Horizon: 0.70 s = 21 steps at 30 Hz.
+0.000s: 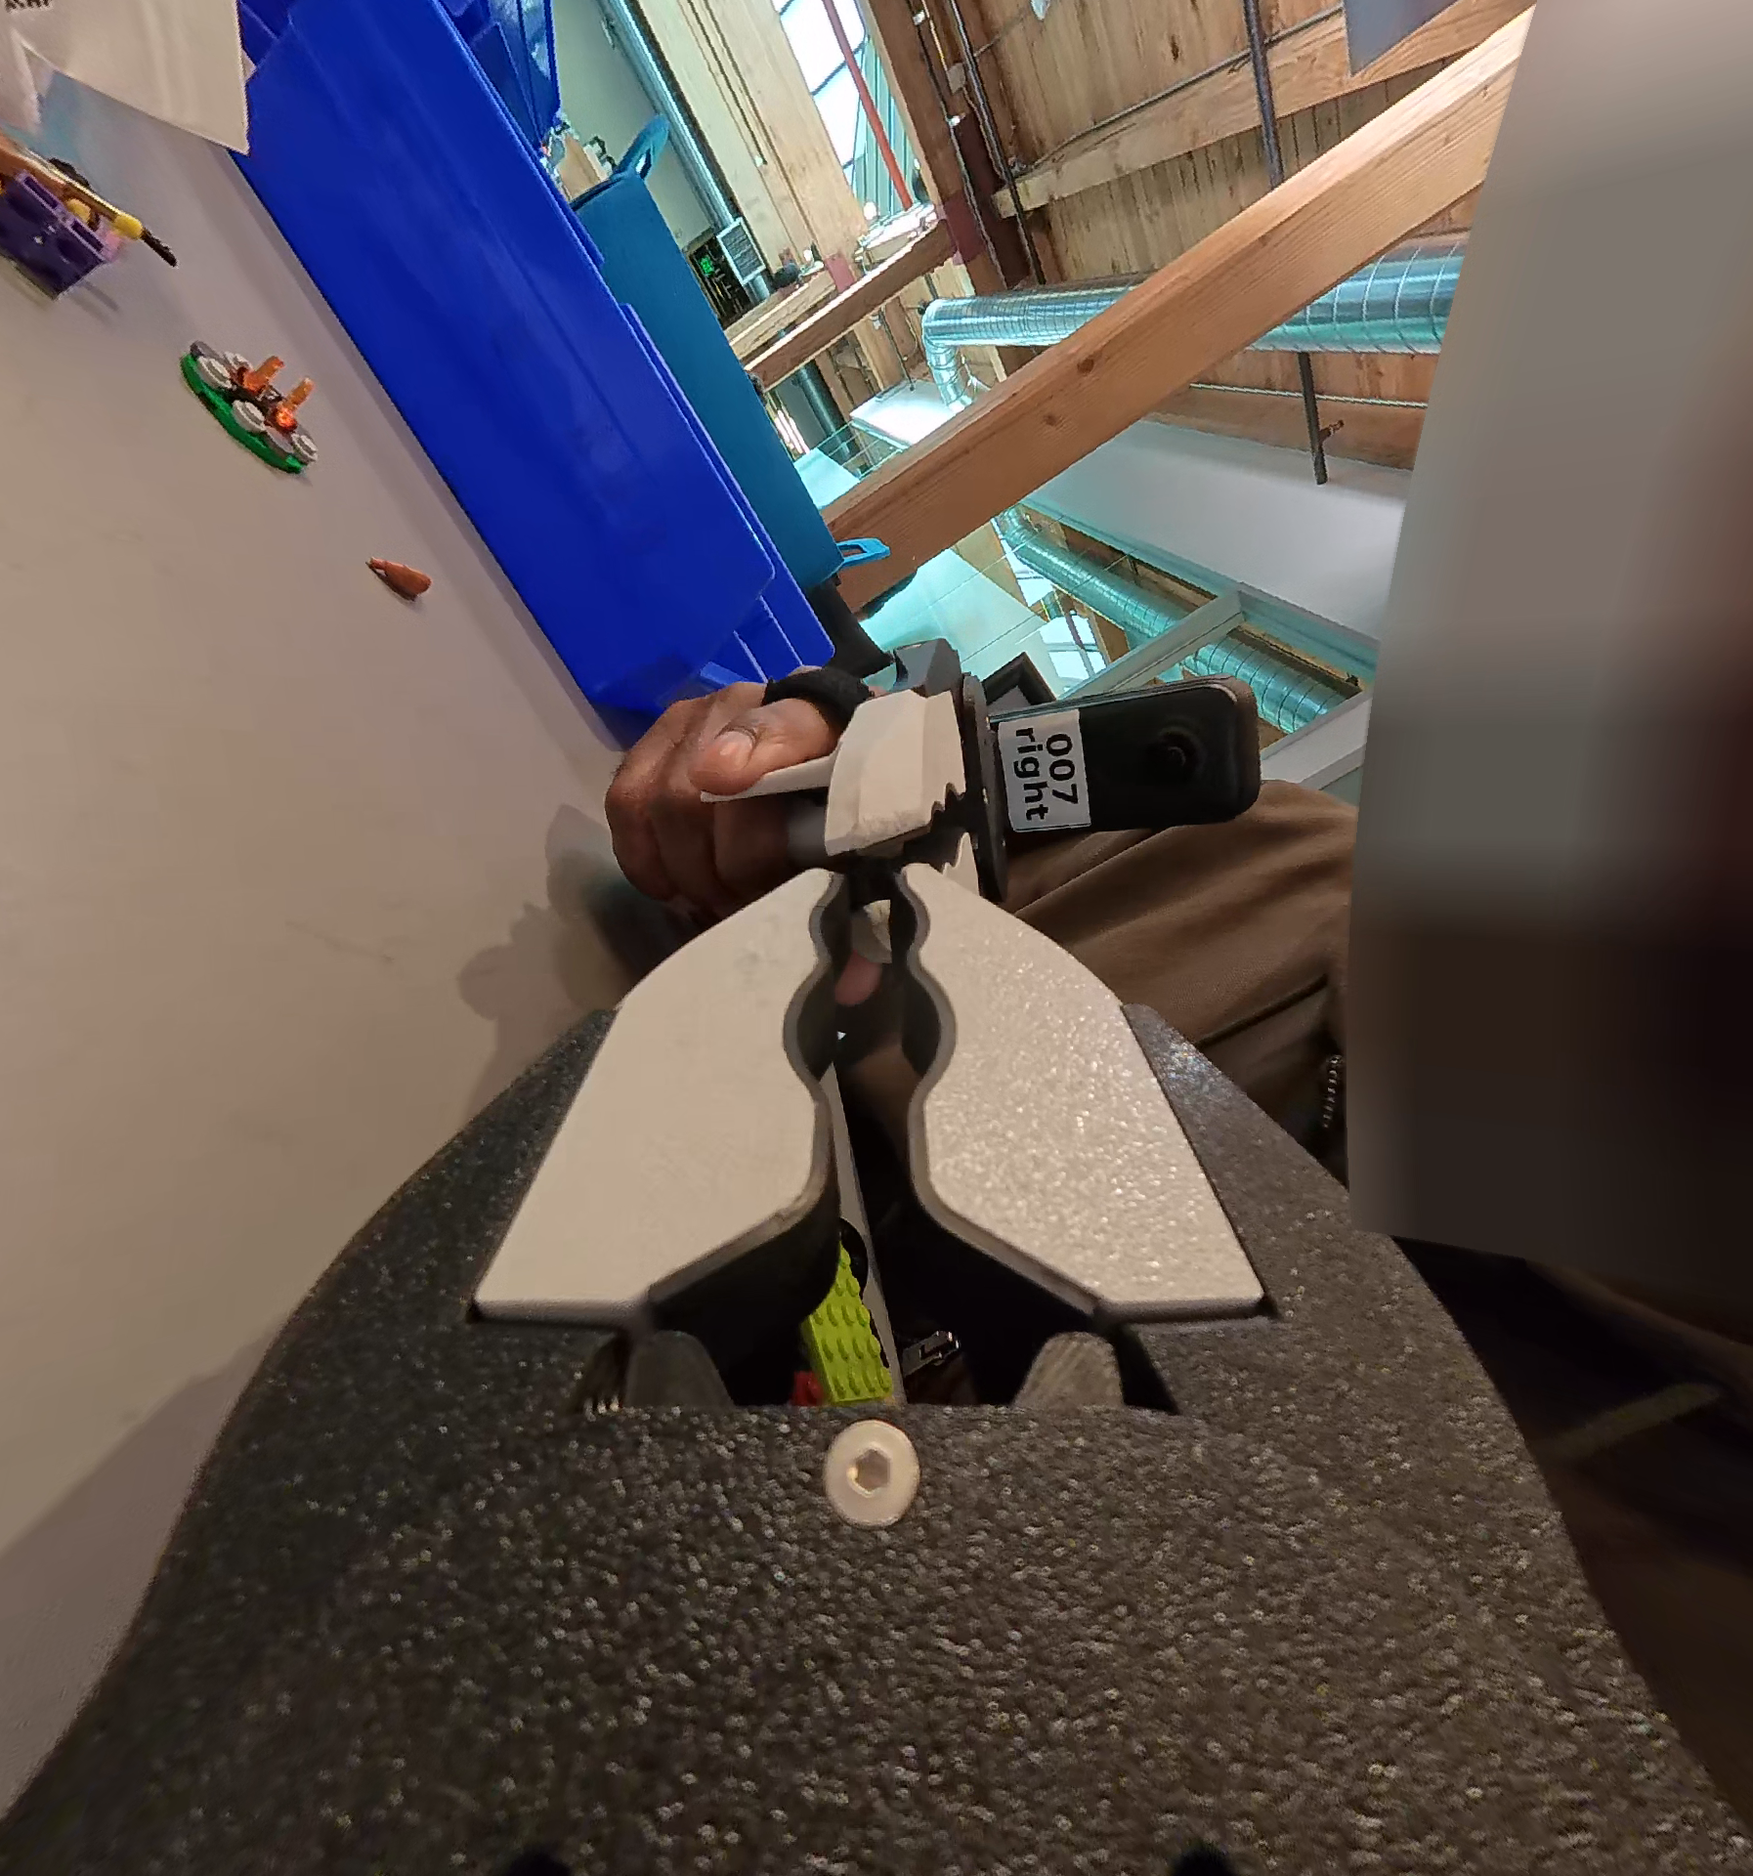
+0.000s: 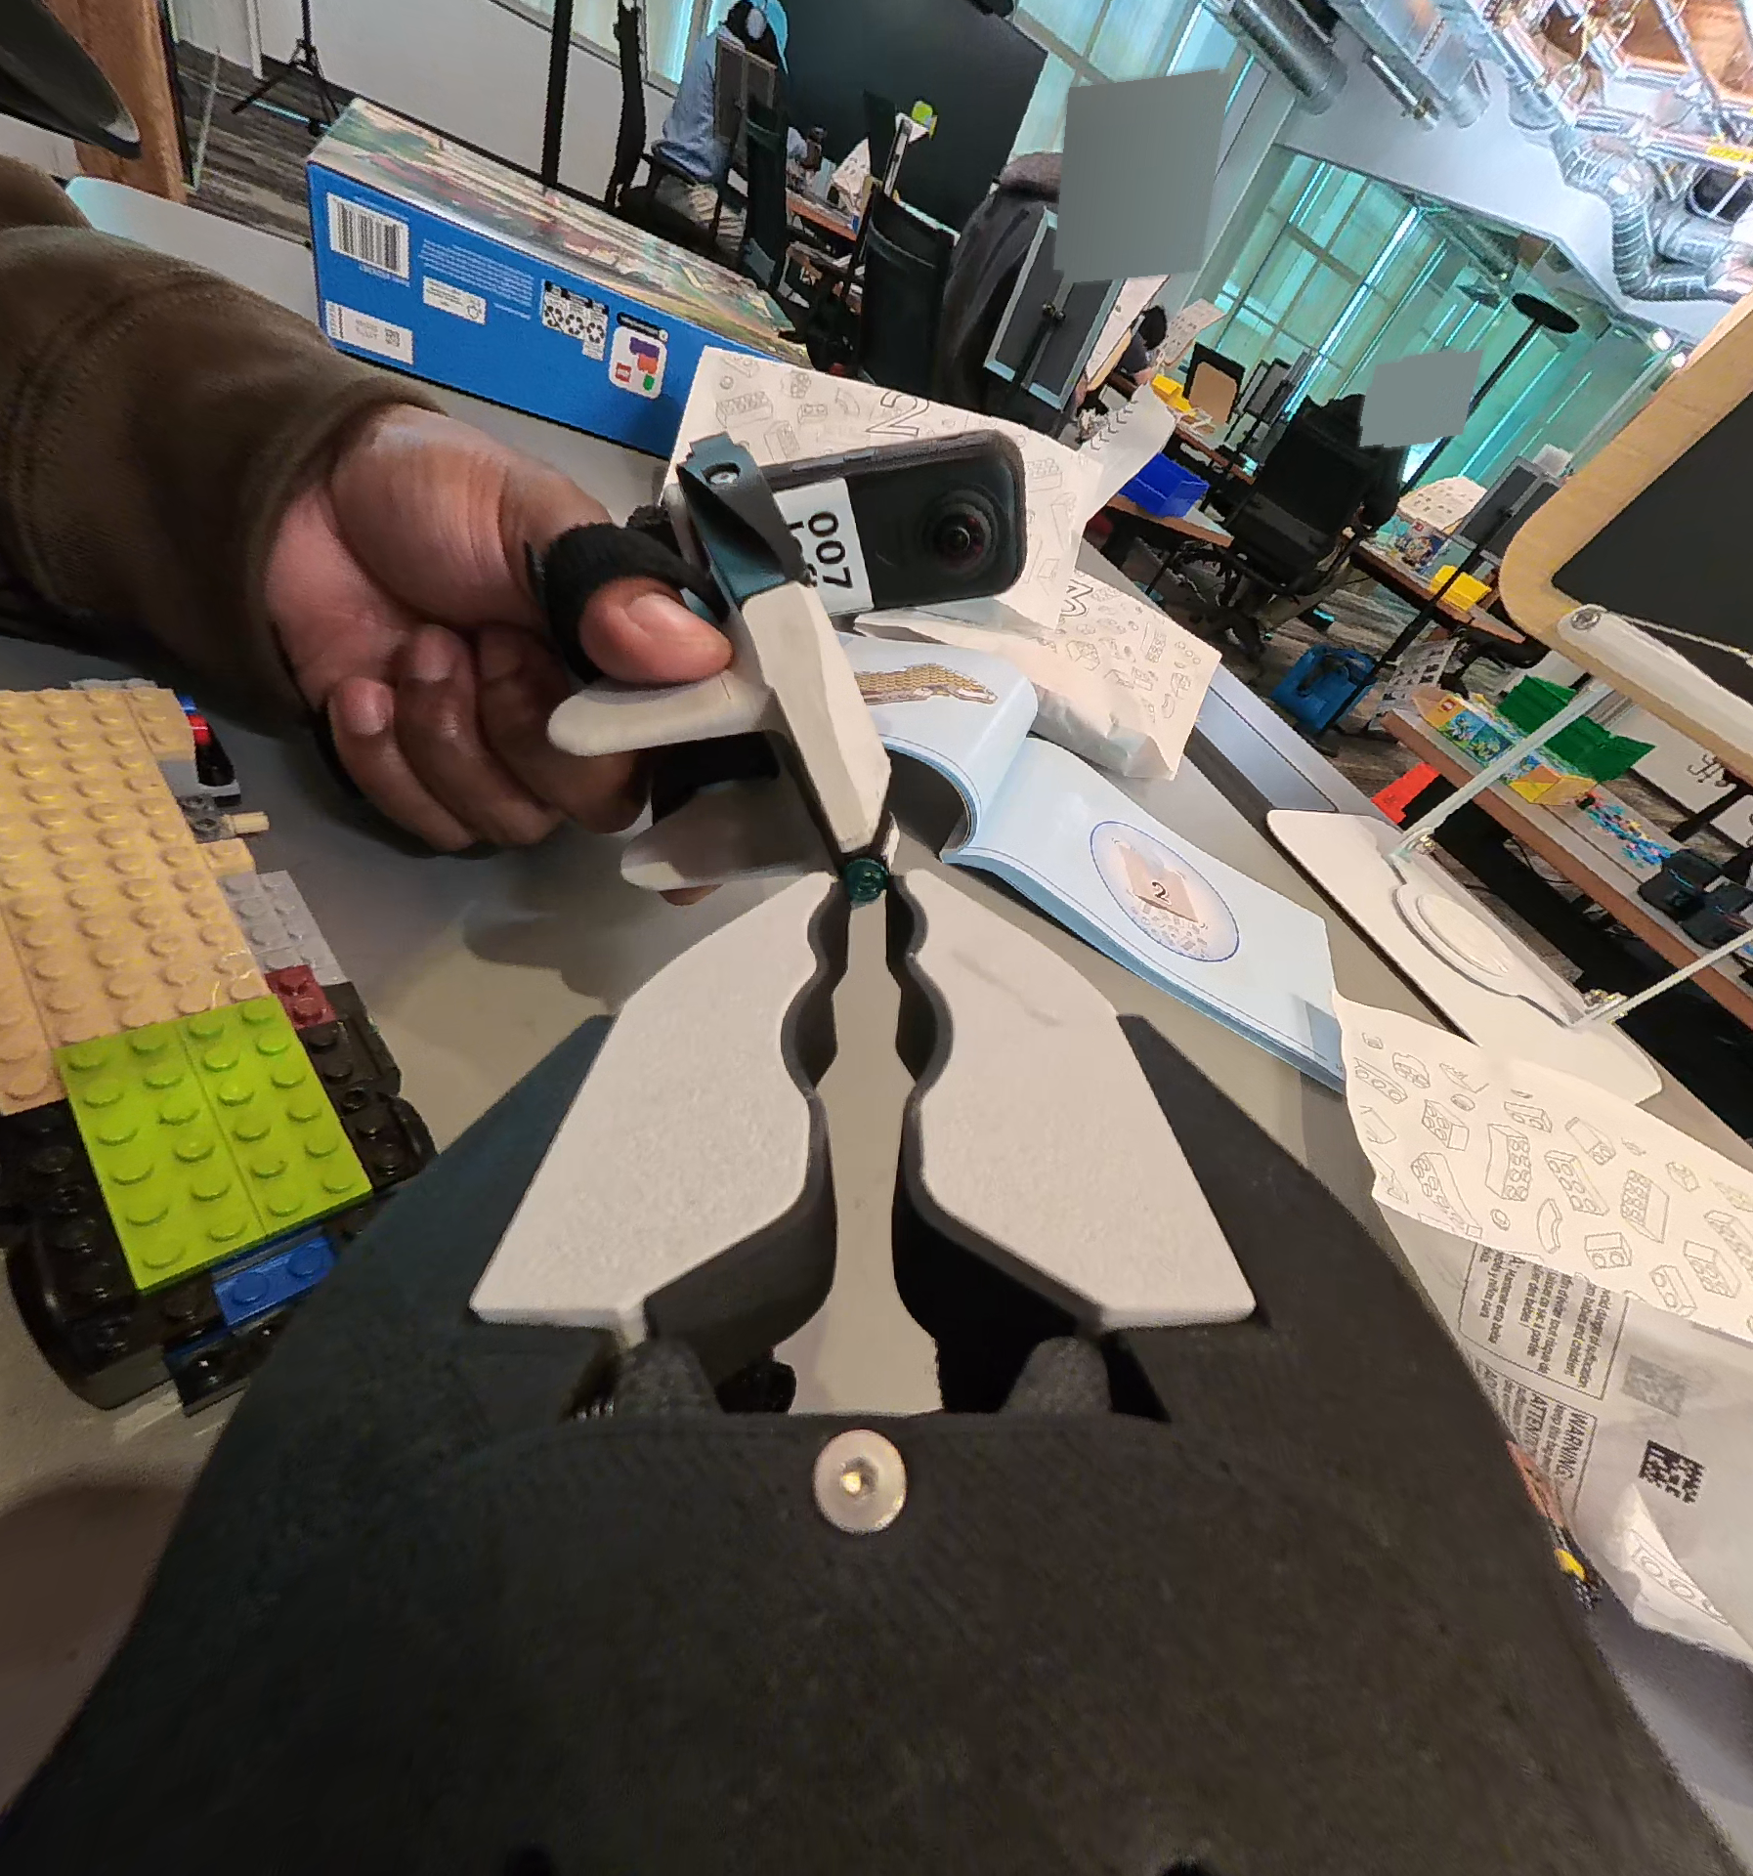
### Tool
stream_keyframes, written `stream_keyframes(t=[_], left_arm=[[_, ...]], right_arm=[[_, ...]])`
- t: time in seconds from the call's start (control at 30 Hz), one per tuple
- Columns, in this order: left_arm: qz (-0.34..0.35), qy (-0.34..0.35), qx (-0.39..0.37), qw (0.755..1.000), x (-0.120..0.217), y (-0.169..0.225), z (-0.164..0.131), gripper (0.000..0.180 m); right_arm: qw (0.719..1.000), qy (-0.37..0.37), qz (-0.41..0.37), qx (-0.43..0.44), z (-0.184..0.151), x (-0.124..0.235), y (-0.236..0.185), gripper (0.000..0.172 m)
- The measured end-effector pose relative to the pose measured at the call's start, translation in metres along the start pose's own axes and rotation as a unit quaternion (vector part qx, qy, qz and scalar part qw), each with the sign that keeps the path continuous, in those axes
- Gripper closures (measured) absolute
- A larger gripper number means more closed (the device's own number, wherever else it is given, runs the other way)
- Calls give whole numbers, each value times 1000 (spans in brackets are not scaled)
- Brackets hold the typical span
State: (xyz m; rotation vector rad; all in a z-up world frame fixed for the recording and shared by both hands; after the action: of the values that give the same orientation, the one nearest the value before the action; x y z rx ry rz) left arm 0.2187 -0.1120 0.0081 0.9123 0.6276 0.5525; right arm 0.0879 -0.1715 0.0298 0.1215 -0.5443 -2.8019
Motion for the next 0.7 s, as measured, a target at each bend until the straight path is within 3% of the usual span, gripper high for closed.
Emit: stream_keyframes(t=[0.23,0.4,0.7], left_arm=[[0,1,0,1000,0,0,0,174],[18,52,-8,998,20,-2,19,174],[4,34,-11,999,13,-3,14,174]], right_arm=[[1000,1,1,-5,0,1,1,165],[998,25,-42,-43,2,13,21,166],[998,5,-44,-49,-3,14,21,166]])
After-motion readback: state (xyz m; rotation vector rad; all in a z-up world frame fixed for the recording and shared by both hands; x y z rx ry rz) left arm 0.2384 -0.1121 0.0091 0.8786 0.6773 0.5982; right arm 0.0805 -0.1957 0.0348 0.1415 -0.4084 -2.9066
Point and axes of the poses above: each gripper's, where its closed fingertips meet, x back along the fingers, z out of its top, y = z × x across the jaws, the point moved 8 cm from there along x, back along the fingers, and after that the axes turned 13 degrees about y, right-handed, at the moved point
